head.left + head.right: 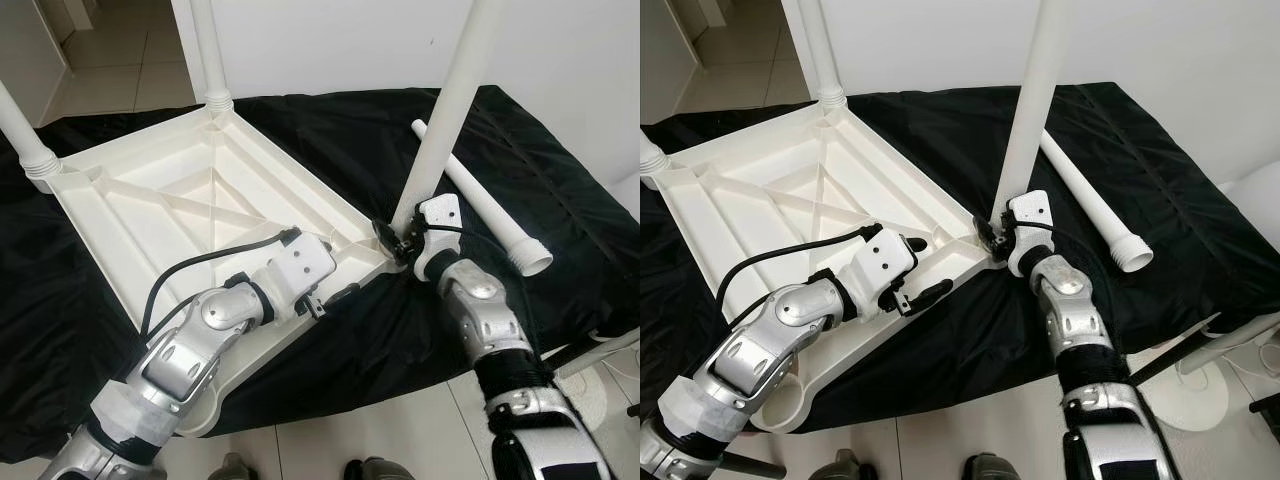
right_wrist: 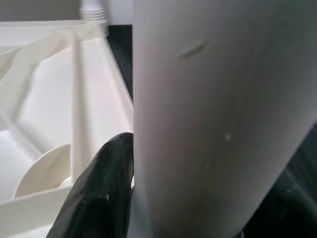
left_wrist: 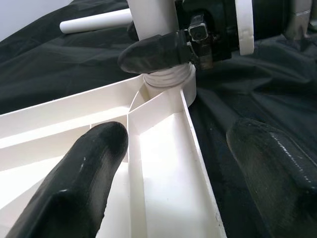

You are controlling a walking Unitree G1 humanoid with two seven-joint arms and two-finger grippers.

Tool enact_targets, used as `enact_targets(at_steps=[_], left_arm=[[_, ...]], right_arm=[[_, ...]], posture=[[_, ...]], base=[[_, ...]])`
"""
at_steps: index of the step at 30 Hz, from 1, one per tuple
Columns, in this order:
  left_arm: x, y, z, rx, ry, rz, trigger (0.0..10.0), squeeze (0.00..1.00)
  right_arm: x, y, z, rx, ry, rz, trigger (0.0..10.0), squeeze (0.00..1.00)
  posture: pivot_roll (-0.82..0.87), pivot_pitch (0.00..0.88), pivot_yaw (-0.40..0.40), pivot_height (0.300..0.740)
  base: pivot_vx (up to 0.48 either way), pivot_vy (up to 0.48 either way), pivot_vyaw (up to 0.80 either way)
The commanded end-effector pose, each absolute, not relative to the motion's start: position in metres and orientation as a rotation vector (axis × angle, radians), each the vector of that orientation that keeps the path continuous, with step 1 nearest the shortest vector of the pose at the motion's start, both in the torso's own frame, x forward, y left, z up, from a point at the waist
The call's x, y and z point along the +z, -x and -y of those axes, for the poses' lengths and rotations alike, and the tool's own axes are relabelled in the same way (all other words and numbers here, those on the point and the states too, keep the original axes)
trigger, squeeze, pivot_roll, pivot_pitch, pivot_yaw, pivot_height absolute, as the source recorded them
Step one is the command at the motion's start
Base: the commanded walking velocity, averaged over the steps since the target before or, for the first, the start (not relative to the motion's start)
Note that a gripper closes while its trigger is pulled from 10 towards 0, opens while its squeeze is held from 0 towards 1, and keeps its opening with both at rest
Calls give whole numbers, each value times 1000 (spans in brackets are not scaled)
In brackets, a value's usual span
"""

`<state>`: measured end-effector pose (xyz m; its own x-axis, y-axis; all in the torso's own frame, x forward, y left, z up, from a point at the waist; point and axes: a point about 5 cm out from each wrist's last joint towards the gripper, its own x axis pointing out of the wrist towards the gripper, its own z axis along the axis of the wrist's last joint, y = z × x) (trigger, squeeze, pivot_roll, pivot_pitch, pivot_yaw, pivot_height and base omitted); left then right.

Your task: Building children table

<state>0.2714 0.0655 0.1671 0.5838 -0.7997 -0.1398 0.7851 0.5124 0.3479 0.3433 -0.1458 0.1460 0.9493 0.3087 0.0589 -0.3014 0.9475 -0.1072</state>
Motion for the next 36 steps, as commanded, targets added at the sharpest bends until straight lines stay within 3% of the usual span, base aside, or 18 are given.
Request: enact_targets(at_steps=[1, 9, 14, 20, 21, 28, 29, 30, 31, 36], left_arm=[[166, -267, -64, -1043, -410, 20, 10000, 0], [165, -267, -63, -1049, -409, 19, 10000, 0], [165, -267, -63, -1054, -410, 18, 10000, 0], [166, -267, -62, -1062, -412, 19, 10000, 0], [166, -267, -62, -1064, -412, 19, 10000, 0], [166, -268, -61, -1068, -413, 24, 10000, 0], [166, -268, -61, -1068, -413, 25, 10000, 0], [166, -268, -61, -1068, -413, 25, 10000, 0], [166, -268, -60, -1067, -412, 26, 10000, 0], [166, -268, -60, -1066, -412, 28, 10000, 0]], right_arm=[[133, -340, 150, 240, 46, 11, 10000, 0], [132, -323, 121, -21, -24, 32, 10000, 0], [132, -318, 111, -32, -49, 29, 10000, 0], [136, -318, 117, -49, -46, 36, 10000, 0], [138, -317, 119, -48, -41, 44, 10000, 1000], [146, -314, 122, 16, -29, 87, 10000, 1000], [146, -313, 123, 34, -18, 91, 10000, 380], [146, -313, 123, 34, -18, 91, 10000, 380], [146, -313, 125, 56, -15, 93, 10000, 0], [146, -312, 128, 99, 8, 98, 10000, 0]], posture=[[-71, 84, 18, 740], [-77, 84, 26, 740], [-77, 84, 26, 740], [-86, 86, 31, 740], [-87, 83, 30, 740], [-90, 78, 27, 740], [-89, 70, 21, 740], [-89, 70, 21, 740], [-89, 70, 21, 740], [-89, 70, 21, 740]], base=[[0, 0, 0], [0, 0, 0], [0, 0, 0], [0, 0, 0], [0, 0, 0], [0, 0, 0], [0, 0, 0], [0, 0, 0], [0, 0, 0], [0, 0, 0]])
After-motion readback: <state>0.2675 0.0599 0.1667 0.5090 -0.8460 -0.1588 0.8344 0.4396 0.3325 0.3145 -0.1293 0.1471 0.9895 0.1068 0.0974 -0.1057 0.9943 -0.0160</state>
